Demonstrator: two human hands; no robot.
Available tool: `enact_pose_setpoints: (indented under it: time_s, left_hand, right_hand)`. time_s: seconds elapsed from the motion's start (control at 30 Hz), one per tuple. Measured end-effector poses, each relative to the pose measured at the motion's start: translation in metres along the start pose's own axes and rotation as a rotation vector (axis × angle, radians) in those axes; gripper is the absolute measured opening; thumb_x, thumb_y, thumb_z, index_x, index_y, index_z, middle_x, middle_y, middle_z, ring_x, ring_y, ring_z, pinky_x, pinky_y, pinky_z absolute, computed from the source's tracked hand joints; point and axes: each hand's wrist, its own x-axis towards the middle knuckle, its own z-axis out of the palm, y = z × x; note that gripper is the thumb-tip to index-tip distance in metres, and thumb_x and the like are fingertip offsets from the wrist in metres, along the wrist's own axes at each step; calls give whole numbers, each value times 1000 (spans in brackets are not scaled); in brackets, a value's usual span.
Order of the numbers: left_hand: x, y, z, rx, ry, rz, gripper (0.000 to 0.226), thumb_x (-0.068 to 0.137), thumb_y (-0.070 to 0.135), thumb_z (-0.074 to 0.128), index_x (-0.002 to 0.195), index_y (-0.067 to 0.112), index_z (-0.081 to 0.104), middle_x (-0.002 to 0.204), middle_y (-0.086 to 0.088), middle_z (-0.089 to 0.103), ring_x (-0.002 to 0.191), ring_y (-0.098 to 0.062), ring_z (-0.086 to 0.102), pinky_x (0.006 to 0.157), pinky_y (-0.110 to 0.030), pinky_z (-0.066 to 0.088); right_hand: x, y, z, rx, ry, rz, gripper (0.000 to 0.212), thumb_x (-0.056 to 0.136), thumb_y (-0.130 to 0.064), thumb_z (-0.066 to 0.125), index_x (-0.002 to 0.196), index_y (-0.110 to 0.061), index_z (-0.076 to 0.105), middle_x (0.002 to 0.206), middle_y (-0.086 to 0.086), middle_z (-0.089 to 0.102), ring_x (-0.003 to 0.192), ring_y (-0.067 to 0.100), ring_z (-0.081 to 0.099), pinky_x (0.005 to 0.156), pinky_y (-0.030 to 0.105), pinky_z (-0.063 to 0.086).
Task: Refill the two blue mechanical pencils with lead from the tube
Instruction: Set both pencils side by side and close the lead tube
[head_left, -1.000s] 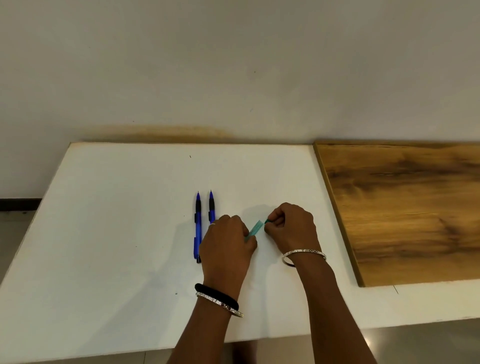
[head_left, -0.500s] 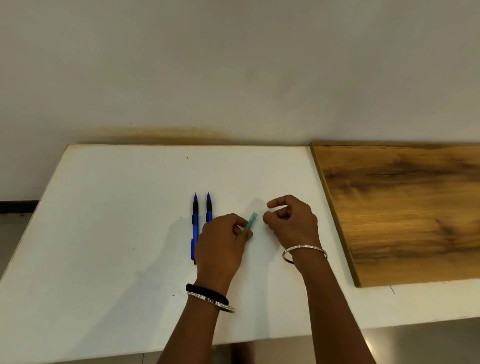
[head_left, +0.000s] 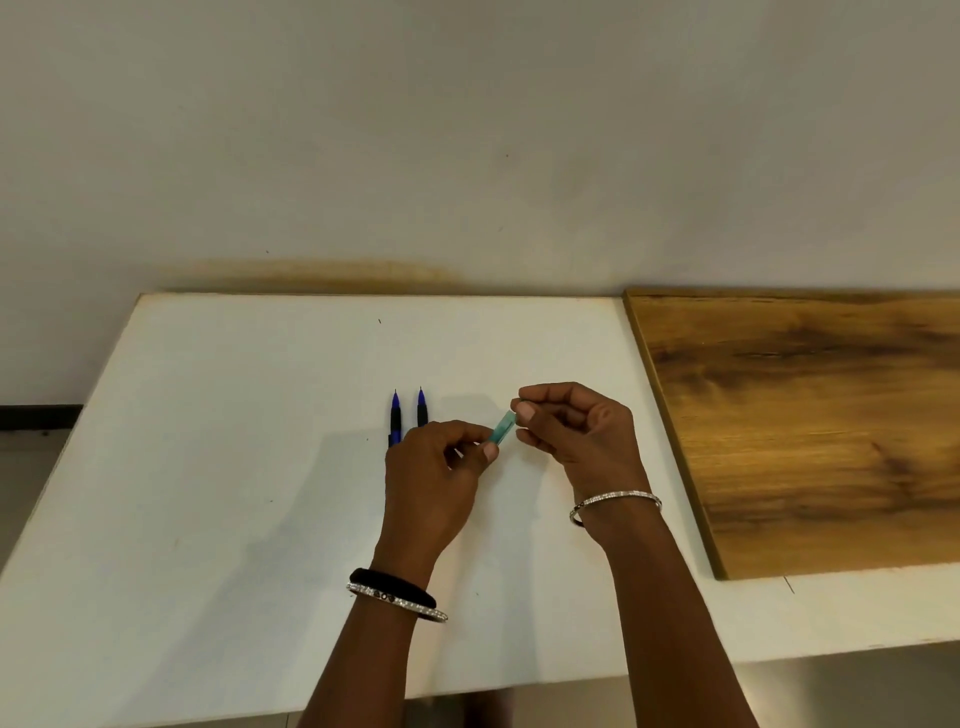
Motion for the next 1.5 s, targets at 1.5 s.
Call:
enact_pose_setpoints:
  time_s: [1.5]
  left_hand:
    - [4,-7,-28,-267,-176,-173,10,83,22,72,92,22,75,70,7,70,51,-1,64,55,-9,52]
  right_hand:
    - [-9,0,33,76,90,269,2,81,-18,74,83,-18,75,91,4,78,85,14,75,67,31,40]
